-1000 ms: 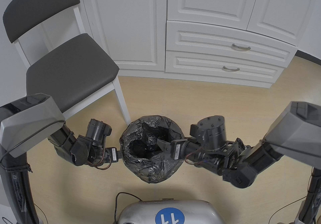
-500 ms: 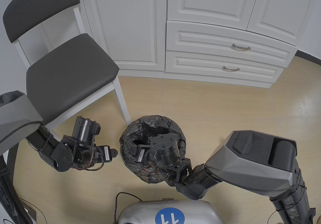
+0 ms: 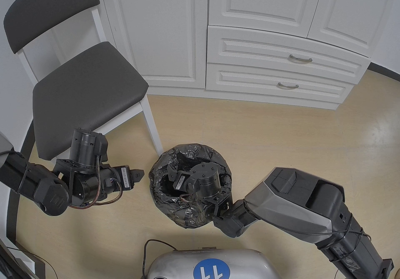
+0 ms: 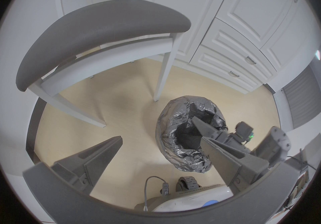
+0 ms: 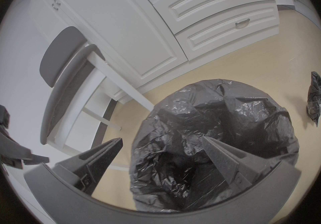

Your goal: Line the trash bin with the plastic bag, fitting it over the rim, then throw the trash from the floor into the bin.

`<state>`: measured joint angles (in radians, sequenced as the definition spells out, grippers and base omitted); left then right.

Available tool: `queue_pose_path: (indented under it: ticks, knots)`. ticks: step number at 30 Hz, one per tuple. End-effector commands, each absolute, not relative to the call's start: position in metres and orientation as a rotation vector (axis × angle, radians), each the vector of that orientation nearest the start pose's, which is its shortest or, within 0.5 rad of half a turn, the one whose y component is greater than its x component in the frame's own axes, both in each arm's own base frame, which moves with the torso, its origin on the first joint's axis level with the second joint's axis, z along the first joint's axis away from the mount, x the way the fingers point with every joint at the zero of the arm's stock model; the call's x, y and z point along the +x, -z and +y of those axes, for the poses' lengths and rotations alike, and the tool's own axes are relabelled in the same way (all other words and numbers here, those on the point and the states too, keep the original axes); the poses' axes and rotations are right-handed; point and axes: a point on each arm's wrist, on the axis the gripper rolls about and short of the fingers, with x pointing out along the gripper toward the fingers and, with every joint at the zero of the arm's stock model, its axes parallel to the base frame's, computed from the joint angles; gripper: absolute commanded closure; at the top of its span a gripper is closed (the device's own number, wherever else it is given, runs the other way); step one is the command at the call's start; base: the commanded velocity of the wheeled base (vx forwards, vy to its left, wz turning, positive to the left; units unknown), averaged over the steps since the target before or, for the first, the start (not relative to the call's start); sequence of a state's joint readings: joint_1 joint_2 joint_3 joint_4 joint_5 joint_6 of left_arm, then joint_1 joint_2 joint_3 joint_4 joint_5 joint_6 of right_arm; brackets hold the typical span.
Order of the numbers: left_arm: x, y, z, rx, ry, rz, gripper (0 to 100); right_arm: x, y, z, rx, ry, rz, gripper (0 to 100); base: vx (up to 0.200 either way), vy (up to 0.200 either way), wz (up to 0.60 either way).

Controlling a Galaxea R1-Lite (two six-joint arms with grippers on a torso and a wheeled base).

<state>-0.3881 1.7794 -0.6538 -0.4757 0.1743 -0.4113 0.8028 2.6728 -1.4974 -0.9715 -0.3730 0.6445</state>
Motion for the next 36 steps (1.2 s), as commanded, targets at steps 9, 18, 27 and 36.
queue_pose_path:
  ticks: [9,18,27,36]
  knots:
    - [0.261,-0.115,-0.108,-0.22,0.098,0.627,0,0.346,0.033,0.349,0.387,-0.293,0.482,0,0.0,0.0,0.0]
    - [0.261,-0.115,-0.108,-0.219,0.095,0.628,0,0.34,0.032,0.349,0.381,-0.296,0.495,0,0.0,0.0,0.0]
    - [0.261,-0.115,-0.108,-0.22,0.095,0.627,0,0.318,0.016,0.357,0.405,-0.341,0.528,0,0.0,0.0,0.0]
    - [0.26,-0.117,-0.108,-0.221,0.098,0.623,0,0.294,0.024,0.357,0.292,-0.348,0.662,0,0.0,0.0,0.0]
